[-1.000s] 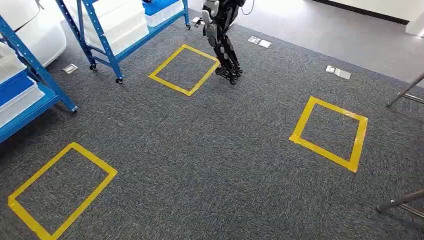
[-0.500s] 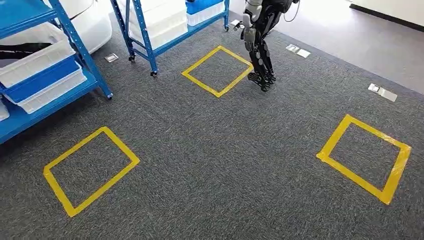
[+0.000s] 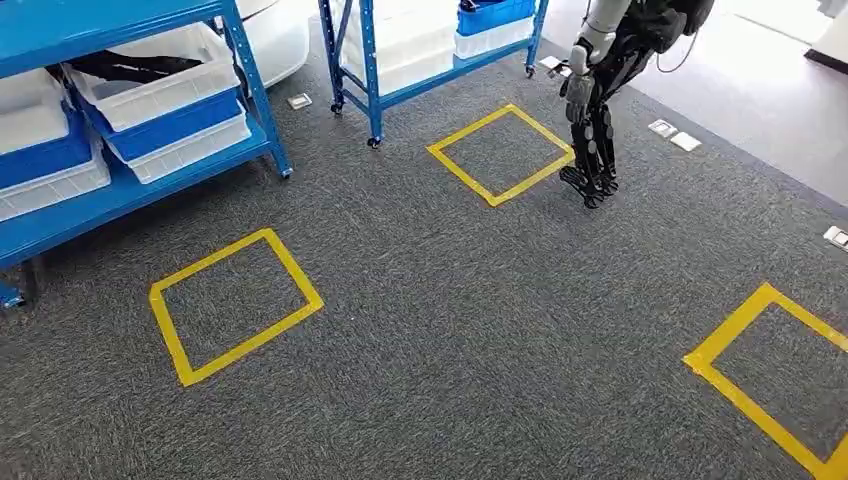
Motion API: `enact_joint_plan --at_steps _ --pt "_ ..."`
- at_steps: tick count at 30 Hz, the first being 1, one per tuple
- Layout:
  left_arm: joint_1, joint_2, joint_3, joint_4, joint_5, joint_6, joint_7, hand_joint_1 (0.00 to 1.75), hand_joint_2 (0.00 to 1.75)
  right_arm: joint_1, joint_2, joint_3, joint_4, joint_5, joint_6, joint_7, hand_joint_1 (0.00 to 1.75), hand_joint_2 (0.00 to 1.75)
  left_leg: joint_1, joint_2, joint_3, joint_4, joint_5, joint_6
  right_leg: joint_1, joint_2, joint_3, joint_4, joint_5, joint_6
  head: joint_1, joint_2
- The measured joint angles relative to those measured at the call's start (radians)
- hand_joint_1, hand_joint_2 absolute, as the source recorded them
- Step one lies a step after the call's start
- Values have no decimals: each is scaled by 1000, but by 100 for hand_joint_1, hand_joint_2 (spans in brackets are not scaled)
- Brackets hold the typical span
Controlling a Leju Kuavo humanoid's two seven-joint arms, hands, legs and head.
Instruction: Take the parts from the cabinet and place them on the table.
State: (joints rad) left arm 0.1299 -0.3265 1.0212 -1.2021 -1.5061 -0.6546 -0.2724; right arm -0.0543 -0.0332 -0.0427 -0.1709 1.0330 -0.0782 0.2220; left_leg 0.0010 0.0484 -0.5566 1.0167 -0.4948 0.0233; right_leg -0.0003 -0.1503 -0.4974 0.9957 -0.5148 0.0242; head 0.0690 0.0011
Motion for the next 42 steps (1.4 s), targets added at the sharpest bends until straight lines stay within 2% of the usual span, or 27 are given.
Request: enact_joint_plan --at_steps 1,2,3,5,7,10,11,12,15,16,17,18,20,22,23,25,26,27,31,33,34,36,37,38,40,41,42 --pt "2 -3 2 -5 -1 0 0 0 0 -1 0 0 -1 0 0 0 0 0 9 -10 8 -12 12 13 3 6 -2 4 -6 9 0 0" --pt "4 -7 3 -11 -1 0 0 0 0 -1 0 0 -1 0 0 0 0 0 9 -19 7 -19 18 19 -6 73 -11 29 -25 10 2 0" --pt "2 -7 4 -16 -2 0 0 0 0 3 -1 0 -1 0 0 -2 0 0 11 -30 4 -19 23 26 -11 116 -36 81 -56 3 0 0" --pt "-3 -12 5 -21 -5 0 -1 0 0 8 -5 0 -1 -4 0 -2 0 0 10 -66 -3 -19 26 30 -14 143 -122 257 -128 -3 2 0" --pt "-3 -13 7 -19 -19 7 -2 0 0 12 -6 0 -1 -8 0 -2 0 0 10 -95 -3 -18 28 27 -15 146 -148 307 -128 10 2 0" --pt "-11 -13 8 -10 -35 26 -5 0 0 10 -10 -2 -1 -14 0 -2 0 0 12 -139 1 -16 29 21 -25 169 -51 88 -21 43 2 0" --pt "-16 -13 9 -6 -39 30 -6 0 0 11 -11 -3 -1 -16 0 -2 0 0 12 -152 -3 -14 29 15 -35 219 -22 12 1 47 3 0" --pt "-21 -12 9 -2 -42 30 -6 0 0 11 -10 -3 -1 -18 0 -2 0 0 4 -163 -4 -9 26 7 -24 221 -27 7 5 35 3 0" --pt "-23 -12 11 5 -43 33 -7 0 0 2 -11 -3 -2 -18 -1 -2 0 0 10 -183 -13 -17 37 -13 -15 190 -23 12 11 10 2 0" --pt "-23 -12 11 6 -44 34 -7 0 0 2 -10 -3 -2 -18 -1 -2 0 0 10 -192 -16 -16 38 -17 -24 181 -22 5 16 2 2 0" --pt "-23 -12 11 8 -46 35 -7 0 0 2 -8 -4 -2 -18 -2 -2 0 0 9 -131 -26 8 16 -20 -30 165 -21 2 21 -8 1 0" --pt "-28 -11 12 10 -48 37 -6 0 0 5 -8 -5 -2 -19 -3 -2 0 0 9 -91 -49 57 -21 -22 -28 155 -23 2 21 -24 -4 0" --pt "-41 -7 11 16 -49 40 -6 0 0 12 -8 -7 -2 -19 -3 -1 0 0 11 -61 -125 216 -102 -29 -21 122 -27 2 21 -29 -4 0" --pt "-43 -7 11 23 -51 40 -6 0 0 13 -8 -10 -2 -19 -3 -1 0 0 13 -54 -161 293 -116 -33 -18 95 -29 2 20 -29 -4 0" --pt "-43 -7 11 25 -53 40 -6 0 0 12 -8 -10 -2 -19 -3 -1 0 0 13 -51 -145 266 -92 -33 -17 84 -33 2 20 -29 -4 0" --pt "-44 -2 11 29 -53 40 -6 0 0 10 -6 -10 -2 -19 -3 -1 0 0 13 -28 -52 105 -16 -30 -18 60 -34 2 18 -30 -4 0" --pt "-47 1 11 29 -53 40 -6 0 0 8 -5 -11 -2 -19 -3 -1 0 0 12 17 3 19 3 -26 -14 50 -22 4 16 -27 -4 0" --pt "-53 1 11 30 -53 40 -6 0 0 11 -6 -11 -3 -19 -3 -1 0 0 8 42 14 -7 0 -24 -4 42 -30 8 12 -22 -4 0" --pt "-54 6 11 33 -53 39 -6 0 0 0 -5 -11 -3 -19 -5 -1 0 0 -1 -14 2 -18 18 4 3 -3 -9 0 14 3 0 0" --pt "-57 5 11 35 -53 39 -6 0 0 4 -4 -11 -4 -19 -6 -2 0 0 10 -31 5 -28 34 21 -11 105 -39 55 -22 7 1 0" --pt "-61 7 11 36 -53 39 -6 0 0 5 -4 -11 -4 -19 -6 -2 0 0 10 -44 0 -28 36 24 -13 132 -73 129 -59 3 2 0" --pt "-63 7 11 40 -53 40 -6 0 0 10 -7 -11 -3 -19 -6 -2 0 0 9 -75 -7 -28 40 25 -14 144 -147 283 -116 2 3 0" --pt "-61 7 11 43 -53 40 -6 0 0 13 -8 -11 -3 -19 -6 -2 0 0 9 -90 -8 -27 41 23 -15 146 -162 316 -120 9 2 0" --pt "-60 7 12 47 -53 41 -5 0 0 15 -7 -11 -3 -18 -6 -2 0 0 9 -106 -9 -27 43 21 -15 146 -153 295 -104 18 2 0" --pt "-59 8 12 52 -51 42 -4 0 0 14 -9 -11 -3 -17 -6 -2 0 0 10 -135 -7 -26 45 16 -20 157 -76 141 -35 37 2 0" --pt "-60 9 12 55 -49 42 -4 0 0 13 -10 -11 -3 -17 -6 -2 0 0 10 -147 -7 -26 47 13 -27 195 -29 46 -2 43 3 0" --pt "-60 10 12 56 -48 42 -4 0 0 14 -10 -11 -3 -16 -6 -2 0 0 6 -159 -11 -22 47 6 -31 247 -18 2 2 39 2 0"
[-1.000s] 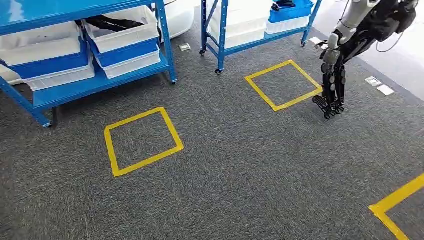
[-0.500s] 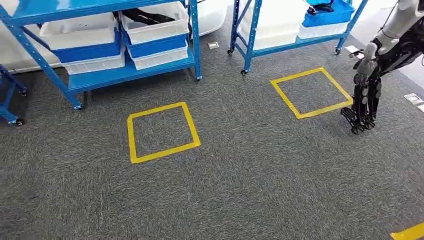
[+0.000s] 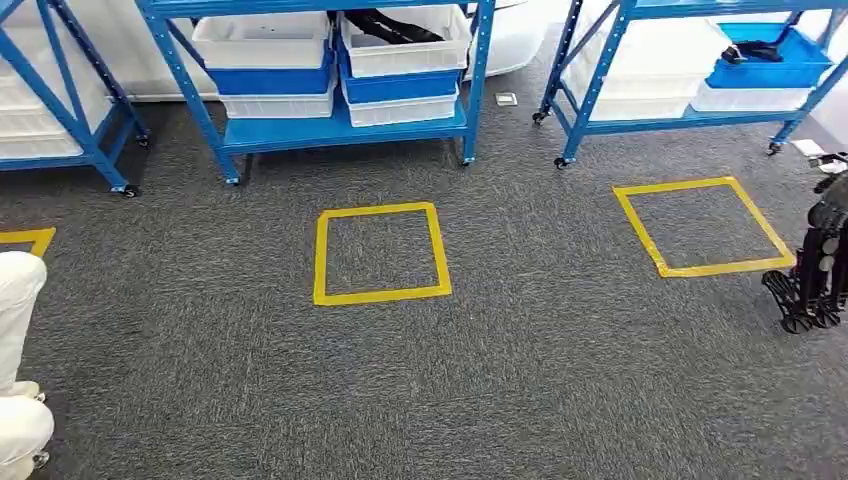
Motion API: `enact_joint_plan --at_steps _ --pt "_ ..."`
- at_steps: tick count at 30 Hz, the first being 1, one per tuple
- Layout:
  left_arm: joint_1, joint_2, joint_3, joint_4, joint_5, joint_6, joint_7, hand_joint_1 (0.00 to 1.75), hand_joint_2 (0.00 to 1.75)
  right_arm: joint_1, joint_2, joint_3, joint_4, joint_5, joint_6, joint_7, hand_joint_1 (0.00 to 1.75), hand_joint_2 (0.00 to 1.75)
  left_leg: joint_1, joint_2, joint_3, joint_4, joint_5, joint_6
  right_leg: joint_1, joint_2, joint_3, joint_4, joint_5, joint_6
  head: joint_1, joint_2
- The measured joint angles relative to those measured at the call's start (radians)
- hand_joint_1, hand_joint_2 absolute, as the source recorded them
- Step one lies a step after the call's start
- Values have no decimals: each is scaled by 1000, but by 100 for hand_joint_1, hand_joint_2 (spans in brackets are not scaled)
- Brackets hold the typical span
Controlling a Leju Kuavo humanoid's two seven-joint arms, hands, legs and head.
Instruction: Take the parts from the cabinet and place them on the table.
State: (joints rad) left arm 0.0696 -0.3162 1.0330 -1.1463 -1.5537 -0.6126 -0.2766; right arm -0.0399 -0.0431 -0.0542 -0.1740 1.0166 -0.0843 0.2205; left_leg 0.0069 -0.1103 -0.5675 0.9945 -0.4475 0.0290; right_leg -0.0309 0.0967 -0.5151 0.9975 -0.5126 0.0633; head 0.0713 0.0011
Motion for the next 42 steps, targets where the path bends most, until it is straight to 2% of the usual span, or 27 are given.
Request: enact_joint_plan --at_steps 3,4,5,6,7,9,10,12,14,15,16,19,20,21,24,25,26,27,29,30,31,32,35,37,39,41,42 --pt "4 7 0 2 3 0 0 0 0 -5 0 0 0 1 0 0 0 0 0 -28 -10 -2 4 -18 14 -40 -1 3 5 -32 -1 0" --pt "8 10 0 3 3 0 0 0 0 -5 1 0 0 1 0 0 0 0 3 -41 -13 -2 8 -25 11 -54 5 2 10 -41 -1 0" --pt "8 11 0 3 4 0 0 0 0 -5 4 0 0 2 0 0 0 0 8 -33 -18 8 3 -27 -7 -68 7 -4 14 -49 -1 0" --pt "10 11 0 5 4 0 -1 0 0 -6 4 0 0 2 0 0 0 0 0 33 -34 42 -27 -29 1 -79 6 -4 16 -61 -3 0" --pt "7 13 0 6 4 0 -1 0 0 -3 4 0 0 4 0 0 0 0 1 71 -66 109 -72 -33 4 -95 5 -4 16 -72 -9 0" --pt "6 15 0 7 5 -2 -3 0 0 2 4 -1 0 5 0 0 0 0 4 98 -143 266 -145 -39 13 -126 3 -4 14 -75 -8 0" --pt "7 15 0 8 7 -4 -8 0 0 2 4 -3 0 0 -3 0 0 0 5 103 -165 313 -155 -41 15 -137 1 -4 13 -76 -8 0" --pt "15 16 0 10 11 -8 -20 0 0 0 4 -10 0 -2 -4 0 0 0 8 109 -131 257 -110 -41 16 -149 0 -3 13 -76 -9 0" --pt "18 26 1 15 19 -28 -37 0 0 -6 6 -16 0 2 -6 0 0 0 8 117 -29 84 -37 -34 16 -155 5 -3 12 -75 -8 0" --pt "17 32 4 19 27 -40 -46 0 0 -7 7 -16 0 5 -6 0 0 0 5 138 14 16 -31 -25 19 -158 7 -2 11 -71 -9 0" --pt "17 38 8 24 31 -49 -53 0 0 -6 8 -16 0 9 -6 0 0 0 2 137 15 9 -30 -22 31 -159 5 -1 6 -64 -7 0" --pt "21 44 26 35 39 -64 -66 0 0 -5 10 -17 0 17 -6 0 0 0 -1 124 11 -4 -45 3 25 -162 16 21 25 -34 -7 0" --pt "22 44 32 37 43 -67 -68 0 0 -5 10 -17 0 19 -5 0 0 0 4 120 24 -8 -41 15 25 -155 7 24 15 -30 -6 0" --pt "24 44 34 39 44 -70 -70 0 0 -5 10 -17 0 19 -5 0 0 0 3 118 28 -9 -39 20 20 -129 0 49 -5 -29 -5 0" --pt "23 45 37 42 45 -73 -71 0 0 -4 9 -17 0 19 -5 0 0 0 3 106 30 -8 -38 24 12 -106 -112 256 -97 -44 -4 0" --pt "24 45 39 43 44 -73 -71 0 0 -2 9 -17 0 19 -5 0 0 0 3 101 32 -7 -40 23 12 -104 -141 305 -109 -40 -4 0" --pt "25 44 40 46 44 -75 -71 0 0 2 8 -17 0 19 -5 0 0 0 4 94 35 -7 -43 20 10 -104 -158 315 -102 -29 -4 0" --pt "27 44 41 50 45 -75 -71 0 0 5 7 -17 0 19 -5 0 0 0 4 88 42 -7 -48 15 8 -104 -145 269 -74 -21 -4 0" --pt "28 42 44 52 44 -76 -72 0 0 5 6 -17 0 20 -5 0 0 0 8 82 61 -6 -61 4 1 -103 -78 96 20 7 -4 0" --pt "29 43 47 53 44 -77 -72 0 0 7 6 -17 0 20 -5 0 0 0 7 80 65 -6 -68 -5 -4 -100 -54 25 49 10 -3 0" --pt "29 44 50 53 44 -77 -72 0 0 7 8 -17 0 20 -4 0 0 0 4 77 71 -2 -74 -13 9 -102 -62 24 12 -13 -3 0" --pt "29 45 50 53 44 -77 -72 0 0 1 7 -17 0 22 -4 0 0 0 2 78 65 -4 -81 -21 15 -105 -57 26 11 -33 -5 0" --pt "28 44 51 53 43 -77 -73 0 0 4 8 -18 0 22 -3 0 0 0 10 79 88 6 -87 -32 9 -102 -32 24 18 -56 -7 0" --pt "24 40 50 51 36 -77 -76 0 0 5 9 -19 0 19 -3 0 0 0 13 99 38 100 -93 -39 10 -106 -11 19 9 -68 -7 0" --pt "21 39 53 50 34 -77 -77 0 0 1 8 -22 0 19 -3 0 0 0 13 104 -78 261 -141 -45 16 -107 -2 19 -4 -85 -7 0" --pt "22 39 53 50 26 -75 -81 0 0 2 8 -24 0 13 -3 0 0 0 12 105 -152 322 -188 -43 22 -104 14 19 -21 -87 -6 0" --pt "22 39 53 50 24 -73 -80 0 0 4 8 -26 0 11 -3 0 0 0 11 105 -161 298 -175 -38 26 -103 27 19 -31 -87 -7 0"
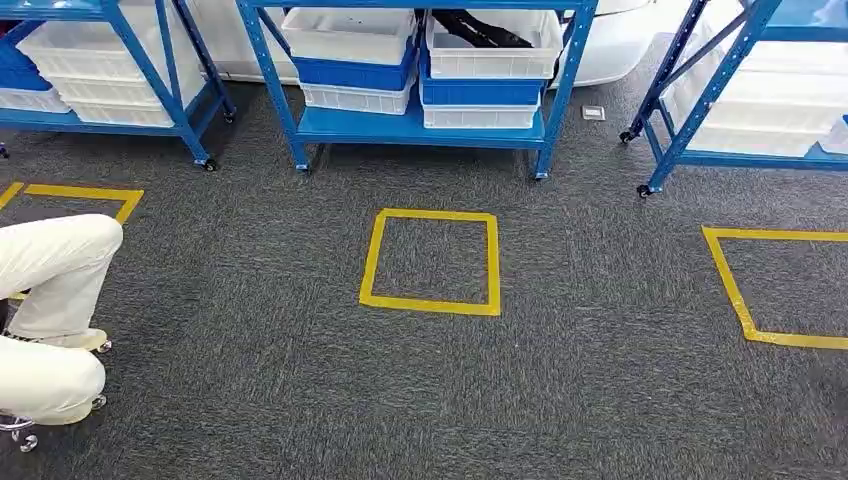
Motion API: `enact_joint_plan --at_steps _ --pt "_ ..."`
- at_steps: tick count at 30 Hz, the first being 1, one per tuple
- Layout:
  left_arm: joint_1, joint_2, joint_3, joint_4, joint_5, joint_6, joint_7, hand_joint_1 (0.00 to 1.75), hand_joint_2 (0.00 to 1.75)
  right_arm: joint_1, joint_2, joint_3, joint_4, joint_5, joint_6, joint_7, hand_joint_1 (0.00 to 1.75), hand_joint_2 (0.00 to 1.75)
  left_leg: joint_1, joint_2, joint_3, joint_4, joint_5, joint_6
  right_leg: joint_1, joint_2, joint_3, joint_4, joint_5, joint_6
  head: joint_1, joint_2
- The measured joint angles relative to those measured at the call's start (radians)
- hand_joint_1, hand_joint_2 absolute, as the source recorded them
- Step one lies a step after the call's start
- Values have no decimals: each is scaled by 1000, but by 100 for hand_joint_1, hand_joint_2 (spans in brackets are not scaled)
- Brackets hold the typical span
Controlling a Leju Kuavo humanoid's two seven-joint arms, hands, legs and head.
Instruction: Take the parts from the cabinet and place them on the table.
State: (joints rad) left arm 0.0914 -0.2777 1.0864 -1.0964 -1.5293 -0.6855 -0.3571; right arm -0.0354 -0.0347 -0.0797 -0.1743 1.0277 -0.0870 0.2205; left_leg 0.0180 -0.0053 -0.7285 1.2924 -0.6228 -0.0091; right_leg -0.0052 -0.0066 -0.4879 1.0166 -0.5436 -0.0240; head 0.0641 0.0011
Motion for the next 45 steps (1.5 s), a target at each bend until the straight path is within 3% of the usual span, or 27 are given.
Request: enact_joint_plan --at_steps 2,4,6,7,9,11,13,14,15,16,17,19,21,22,29,30,31,32,33,34,35,37,39,41,43,44,45 --pt "-1 1 0 0 -2 4 0 0 0 2 1 -5 0 0 0 0 0 0 -11 3 27 -126 90 28 9 0 22 -2 -22 -1 0 0" --pt "-4 10 0 0 -2 5 0 0 0 0 18 -9 0 0 0 0 0 0 -44 -1 53 -234 209 77 13 0 42 -4 -45 2 4 0" --pt "-8 11 0 -1 -3 7 2 0 0 -9 13 -14 0 0 0 0 0 0 -45 -5 69 -251 191 70 10 5 57 -28 -56 11 0 0" --pt "-9 13 1 0 -3 8 2 0 0 -6 17 -15 0 0 0 0 0 0 -47 -9 82 -272 192 73 11 5 80 -12 -36 25 2 0" --pt "-11 9 0 0 -2 7 2 0 0 -4 9 -17 0 -1 0 2 0 0 -37 -13 147 -302 194 77 11 4 89 8 -38 35 2 0" --pt "-14 9 1 0 -2 7 2 0 0 -6 12 -18 0 0 0 0 0 0 -31 -13 169 -314 185 83 9 7 1 147 -26 45 3 0" --pt "-18 5 0 1 -2 7 2 0 0 -8 6 -18 0 0 0 0 0 0 -26 -17 189 -319 166 80 2 7 -104 252 -100 37 4 0" --pt "-17 5 0 2 -2 7 2 0 0 -8 6 -19 0 -1 0 0 0 0 -22 -22 203 -319 153 75 -2 7 -134 260 -143 31 4 0" --pt "-17 4 0 3 -3 7 2 0 0 -3 5 -19 0 -1 0 0 0 0 -17 -26 219 -319 139 69 -8 7 -150 239 -160 40 4 0" --pt "-17 2 0 5 -2 7 2 0 0 2 5 -20 0 -1 0 0 0 0 -13 -30 237 -319 124 63 -16 6 -152 192 -149 55 4 0" --pt "-16 2 0 6 -3 7 3 0 0 4 5 -20 0 -1 0 0 0 0 -8 -32 257 -319 110 56 -24 6 -146 129 -110 80 4 0" --pt "-16 3 3 7 -3 7 3 0 0 13 6 -21 3 -1 2 0 0 0 -8 -33 285 -314 76 39 -36 -5 -137 22 74 134 4 0" --pt "-18 5 3 7 -3 7 3 0 0 0 5 -21 3 0 3 0 0 0 -8 -31 307 -333 48 24 -18 -14 -104 5 79 94 -1 0" --pt "-18 4 2 8 -3 7 3 0 0 2 4 -21 2 -1 3 0 0 0 -4 -30 329 -328 62 17 -23 -9 -94 -14 88 77 -1 0" --pt "-19 4 2 8 -3 7 3 0 0 1 4 -21 2 -1 3 0 0 0 -4 -29 330 -327 65 17 -23 -10 -90 -16 90 73 0 0" --pt "-21 3 2 8 -3 7 3 0 0 -2 4 -21 2 -1 3 0 0 0 -1 -24 327 -301 75 11 -26 -5 -57 -20 92 44 -1 0" --pt "-22 3 2 8 -3 7 3 0 0 -3 4 -21 2 -1 3 0 0 0 2 -20 320 -287 75 11 -27 -6 -56 -25 91 38 -1 0" --pt "-25 2 0 9 -2 7 3 0 0 -4 2 -21 2 0 3 0 0 0 2 -5 255 -171 56 6 -26 -9 -35 -31 80 22 -4 0" --pt "-21 3 0 9 -3 7 3 0 0 -4 2 -21 2 -1 3 0 0 0 3 -3 149 -47 -22 0 -25 -8 -25 -36 65 14 -3 0" --pt "-18 3 0 9 -3 7 3 0 0 2 3 -21 2 -1 3 0 0 0 10 -1 93 -71 -19 -8 -28 -6 1 -36 40 22 -3 0" --pt "-11 2 3 10 -1 10 4 0 0 2 4 -21 2 6 0 0 0 0 11 27 141 -274 167 -9 -30 -7 51 -34 2 50 -4 0" --pt "-10 0 4 10 0 10 6 0 0 -4 4 -21 1 8 -2 0 0 0 4 19 152 -282 151 16 -22 -9 79 -44 0 75 -2 0" --pt "-10 -1 5 9 0 10 6 0 0 -4 5 -21 0 8 -2 0 0 0 3 11 185 -294 150 37 -22 -9 57 -7 14 97 -1 0" --pt "-11 -4 5 9 2 11 6 0 0 -5 6 -21 0 8 -2 0 0 0 -3 8 208 -301 135 58 -25 -3 -18 125 11 85 1 0" --pt "-12 -4 5 9 2 11 6 0 0 -4 6 -21 0 8 -2 0 0 0 -9 2 225 -301 115 66 -24 -1 -123 245 -47 64 2 0" --pt "-12 -4 5 9 2 11 6 0 0 -2 5 -21 1 8 -2 0 0 0 -12 -1 237 -301 104 68 -17 1 -162 277 -78 57 3 0" --pt "-12 -5 5 9 2 11 6 0 0 4 5 -21 1 8 -2 0 0 0 -16 -8 255 -302 91 69 -14 3 -187 274 -89 61 3 0"
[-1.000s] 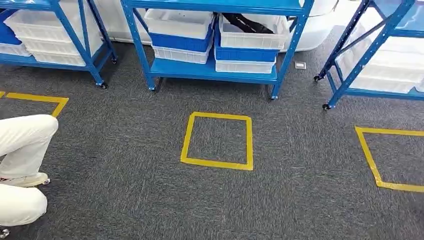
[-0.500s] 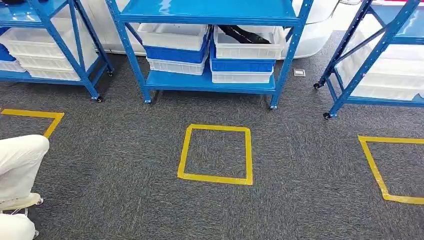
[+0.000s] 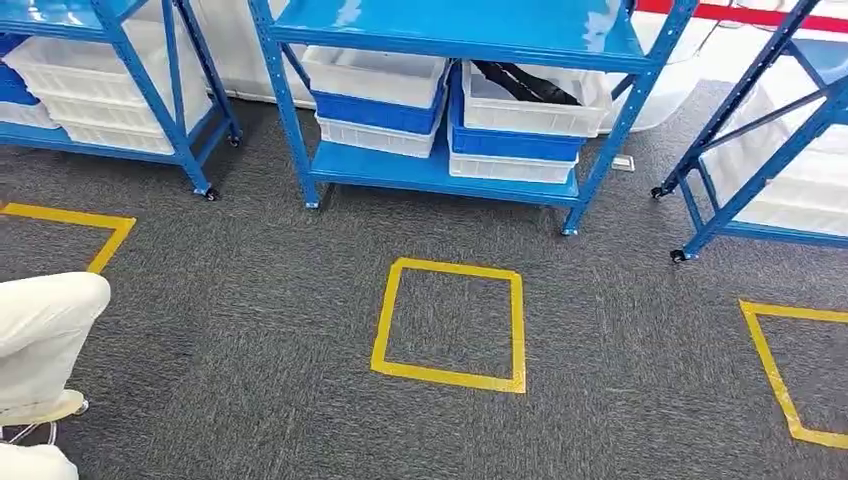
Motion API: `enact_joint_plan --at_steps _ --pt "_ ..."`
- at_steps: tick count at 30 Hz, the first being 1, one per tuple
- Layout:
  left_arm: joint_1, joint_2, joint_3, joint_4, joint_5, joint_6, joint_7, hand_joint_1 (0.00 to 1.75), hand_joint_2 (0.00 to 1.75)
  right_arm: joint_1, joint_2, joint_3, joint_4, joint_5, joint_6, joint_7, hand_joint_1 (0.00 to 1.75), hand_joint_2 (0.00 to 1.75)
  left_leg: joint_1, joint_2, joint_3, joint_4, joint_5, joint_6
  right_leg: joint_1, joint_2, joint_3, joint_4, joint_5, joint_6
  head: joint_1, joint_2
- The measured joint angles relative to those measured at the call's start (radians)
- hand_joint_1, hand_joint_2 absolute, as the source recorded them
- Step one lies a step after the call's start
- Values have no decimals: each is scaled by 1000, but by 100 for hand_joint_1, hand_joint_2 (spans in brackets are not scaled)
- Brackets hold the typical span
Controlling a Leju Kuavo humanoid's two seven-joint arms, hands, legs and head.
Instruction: Take the parts from the cabinet and place them on the table.
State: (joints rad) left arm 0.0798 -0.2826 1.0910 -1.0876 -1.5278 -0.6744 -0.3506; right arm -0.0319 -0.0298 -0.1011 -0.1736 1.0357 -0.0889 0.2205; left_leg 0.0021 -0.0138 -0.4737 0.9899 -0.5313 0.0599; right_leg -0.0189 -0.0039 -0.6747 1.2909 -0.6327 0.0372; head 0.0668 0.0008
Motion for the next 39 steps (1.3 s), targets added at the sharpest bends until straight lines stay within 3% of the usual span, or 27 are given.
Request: enact_joint_plan --at_steps 2,4,5,7,8,9,11,12,14,15,16,17,18,19,20,22,23,25,26,28,30,31,34,35,36,37,39 --pt "1 -2 0 0 0 -1 0 0 0 5 0 0 0 1 0 0 0 0 -6 -8 41 -7 -26 0 7 0 1 -99 33 6 0 0" --pt "2 -4 0 0 0 -2 0 0 0 6 -2 0 1 5 0 0 0 0 -7 -9 67 -21 -50 -2 19 -1 21 -249 163 18 1 0" --pt "1 -5 1 0 0 -2 2 0 0 8 -4 0 1 7 1 -1 0 0 -12 -9 87 -22 -64 -6 20 1 26 -261 210 16 -5 0" --pt "-3 -8 1 0 1 -2 6 0 0 -3 -7 0 -1 11 1 -3 0 0 -8 -13 132 -49 -77 -21 39 0 68 -281 195 -15 -3 0" --pt "-5 -8 1 0 2 -2 6 0 0 -5 -9 0 -2 13 1 -3 0 0 -8 -9 148 -38 -62 -23 31 2 72 -295 200 -25 -3 0" --pt "-10 -8 1 0 4 -1 6 0 0 -9 -10 0 -2 15 1 -3 0 0 -8 -6 153 -26 -63 -26 17 9 106 -298 198 -37 -4 0" --pt "-14 -9 0 1 5 0 8 0 0 -10 -11 0 -3 15 1 -3 0 0 -5 1 93 89 -60 -35 15 5 135 -306 182 -60 -6 0" --pt "-15 -10 1 1 6 0 8 0 0 -10 -11 0 -3 15 1 -3 0 0 0 1 33 168 -71 -42 14 5 142 -307 175 -68 -5 0" --pt "-11 -10 2 1 5 2 11 0 0 -10 -10 0 -3 15 1 -3 0 0 10 4 -83 267 -166 -61 11 9 160 -307 152 -66 -5 0" --pt "-11 -10 2 1 6 6 11 0 0 -7 -9 0 -2 16 1 -3 0 0 15 6 -122 270 -206 -71 8 13 174 -307 139 -61 -6 0" --pt "-10 -10 3 1 8 8 11 0 0 -3 -9 0 -2 16 1 -3 0 0 19 7 -145 259 -216 -77 5 14 187 -307 127 -57 -6 0" --pt "-10 -10 4 1 8 9 11 0 0 0 -8 0 -2 17 1 -3 0 0 23 11 -162 220 -199 -80 1 14 207 -307 112 -52 -5 0" --pt "-9 -10 5 1 9 14 12 0 0 0 -6 0 -2 18 1 -3 0 0 26 12 -167 157 -128 -81 -3 15 228 -306 98 -45 -6 0" --pt "-8 -10 6 1 9 20 13 0 0 -1 -5 0 -2 19 -1 -3 0 0 27 12 -169 95 -17 -77 -4 15 238 -307 84 -40 -6 0" --pt "-7 -10 6 2 12 27 13 0 0 -1 -5 0 -1 22 -1 -3 0 0 26 14 -187 38 123 -71 -2 17 255 -302 73 -32 -7 0" --pt "-12 -12 7 8 48 56 27 0 0 -10 -2 0 -1 39 -2 -3 0 0 17 11 -162 38 130 -60 5 28 259 -311 53 -15 3 0" --pt "-25 -23 -1 15 88 92 55 0 0 -12 -2 0 -1 45 -2 -3 0 0 13 14 -158 38 125 -50 -3 28 265 -326 52 -7 0 0" --pt "-73 -40 -75 76 271 234 211 0 0 -16 -1 0 -1 46 -4 -2 0 0 19 17 -137 -3 135 -30 -6 22 286 -339 46 7 -1 0" --pt "-81 -42 -114 93 331 268 250 0 0 -18 0 0 -1 45 -5 -2 0 0 14 16 -129 -10 134 -29 -7 18 277 -322 41 7 1 0" --pt "-94 -40 -262 130 504 304 332 0 0 -24 1 -2 -1 45 -10 -11 0 0 15 30 -116 -18 121 -17 -6 16 161 -135 -21 -3 5 0" --pt "-90 -31 -360 150 591 315 364 0 0 -20 -2 -7 -1 45 -10 -11 0 0 13 46 -100 -17 103 -16 -5 16 61 -14 -36 4 5 0" --pt "-80 -26 -401 155 623 325 374 0 0 -16 -4 -12 -1 45 -10 -11 0 0 13 52 -88 -17 94 -18 -4 15 46 -25 -9 15 5 0" --pt "-63 -23 -476 158 715 359 386 0 0 -4 -5 -23 -1 43 -10 -11 0 0 16 67 -57 -15 70 -25 -7 -4 80 -178 104 44 5 0" --pt "-56 -18 -502 158 780 380 386 0 0 -3 -6 -28 -1 42 -11 -11 0 0 16 77 -45 -12 57 -31 -7 -45 102 -269 163 54 6 0" --pt "-52 -13 -523 159 854 412 385 0 0 -2 -3 -33 -1 42 -11 -11 0 0 1 82 -41 -4 39 -41 0 -77 105 -284 177 43 6 0" --pt "-48 -12 -540 159 907 436 382 0 0 -6 -5 -40 -1 42 -11 -11 0 0 0 89 -40 -4 30 -47 0 -52 115 -288 174 19 3 0" --pt "-38 -6 -575 159 955 472 373 0 0 -5 -2 -50 -1 42 -11 -11 0 0 -2 101 -32 -4 27 -47 0 -39 110 -284 171 6 3 0"
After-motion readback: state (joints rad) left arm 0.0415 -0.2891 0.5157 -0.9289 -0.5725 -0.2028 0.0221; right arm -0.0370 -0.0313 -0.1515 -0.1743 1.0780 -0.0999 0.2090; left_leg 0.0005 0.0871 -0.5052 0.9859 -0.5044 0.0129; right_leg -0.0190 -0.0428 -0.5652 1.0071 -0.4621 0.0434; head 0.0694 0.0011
